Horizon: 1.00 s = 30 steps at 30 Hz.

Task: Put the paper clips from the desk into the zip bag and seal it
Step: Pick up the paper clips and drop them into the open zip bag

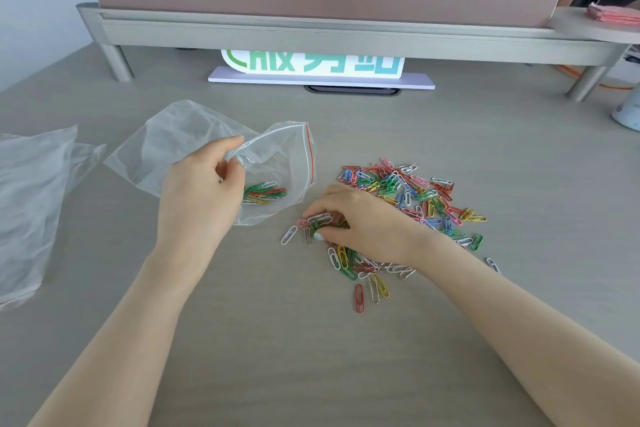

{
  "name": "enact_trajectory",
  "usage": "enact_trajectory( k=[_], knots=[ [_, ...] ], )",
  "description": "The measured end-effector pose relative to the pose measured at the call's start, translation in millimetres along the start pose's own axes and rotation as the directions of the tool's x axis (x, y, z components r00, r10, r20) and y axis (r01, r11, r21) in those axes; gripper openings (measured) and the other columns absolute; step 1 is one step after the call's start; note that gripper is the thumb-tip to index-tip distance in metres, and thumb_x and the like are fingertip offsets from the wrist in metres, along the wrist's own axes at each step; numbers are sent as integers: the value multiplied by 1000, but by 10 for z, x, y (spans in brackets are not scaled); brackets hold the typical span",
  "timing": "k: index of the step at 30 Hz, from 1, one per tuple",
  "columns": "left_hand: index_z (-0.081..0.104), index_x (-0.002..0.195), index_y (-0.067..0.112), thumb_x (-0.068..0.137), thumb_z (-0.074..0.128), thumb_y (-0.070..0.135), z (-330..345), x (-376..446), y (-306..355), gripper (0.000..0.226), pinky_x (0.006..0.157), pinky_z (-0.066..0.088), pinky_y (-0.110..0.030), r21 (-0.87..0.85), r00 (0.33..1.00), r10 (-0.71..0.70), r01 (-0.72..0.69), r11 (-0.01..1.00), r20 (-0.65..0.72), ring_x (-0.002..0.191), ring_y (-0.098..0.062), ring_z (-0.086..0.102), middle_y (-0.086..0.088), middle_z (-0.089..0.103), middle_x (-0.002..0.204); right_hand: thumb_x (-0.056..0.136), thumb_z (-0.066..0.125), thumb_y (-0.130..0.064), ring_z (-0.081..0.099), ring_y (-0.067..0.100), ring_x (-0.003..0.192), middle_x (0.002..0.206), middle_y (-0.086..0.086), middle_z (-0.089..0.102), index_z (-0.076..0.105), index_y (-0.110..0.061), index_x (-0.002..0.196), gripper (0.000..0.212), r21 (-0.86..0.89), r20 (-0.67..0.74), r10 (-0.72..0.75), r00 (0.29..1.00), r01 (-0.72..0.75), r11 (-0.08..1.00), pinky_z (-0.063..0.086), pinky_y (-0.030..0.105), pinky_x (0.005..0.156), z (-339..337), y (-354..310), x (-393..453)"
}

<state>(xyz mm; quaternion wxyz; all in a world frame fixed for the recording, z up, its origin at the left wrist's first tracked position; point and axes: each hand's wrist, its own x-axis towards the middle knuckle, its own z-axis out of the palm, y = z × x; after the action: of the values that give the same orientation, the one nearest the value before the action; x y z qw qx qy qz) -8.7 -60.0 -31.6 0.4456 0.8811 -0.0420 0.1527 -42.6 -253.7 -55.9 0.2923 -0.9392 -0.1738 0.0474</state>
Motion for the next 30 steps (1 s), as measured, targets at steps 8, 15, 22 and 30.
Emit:
enact_trajectory(
  k=[8,15,22,30],
  knots=[
    [61,117,32,89,43,13,-2,-12,3,39,49,36,-23,-10,1000,-2,2,1000,2,47,-10,43,7,56,66,84,57,-9,55,13,83,95,-1,59,67,-20,103,24,-18,-15,17,1000,-17,1000,45,29,79,-28,-28,-10],
    [61,117,33,89,44,14,18,-13,-1,38,49,35,-24,-12,1000,-1,1,1000,14,48,-11,42,-1,57,69,84,57,-10,57,12,82,86,-12,56,68,-23,99,23,-42,-47,27,999,-29,999,46,27,76,-30,-25,-18],
    [60,116,36,89,46,17,32,-13,5,36,50,33,-25,-17,999,-8,9,1000,40,48,-8,41,1,54,67,83,59,-6,56,-3,68,92,-2,70,71,-17,97,21,26,-95,76,993,-73,997,45,15,70,-84,0,-30],
    [60,117,34,89,46,17,25,6,-26,36,50,33,-25,-31,999,2,0,1000,34,48,-6,42,4,49,62,80,61,-1,57,-8,61,76,-11,68,73,-16,92,24,287,-197,191,962,-130,949,45,8,63,-164,-26,18]
  ],
)
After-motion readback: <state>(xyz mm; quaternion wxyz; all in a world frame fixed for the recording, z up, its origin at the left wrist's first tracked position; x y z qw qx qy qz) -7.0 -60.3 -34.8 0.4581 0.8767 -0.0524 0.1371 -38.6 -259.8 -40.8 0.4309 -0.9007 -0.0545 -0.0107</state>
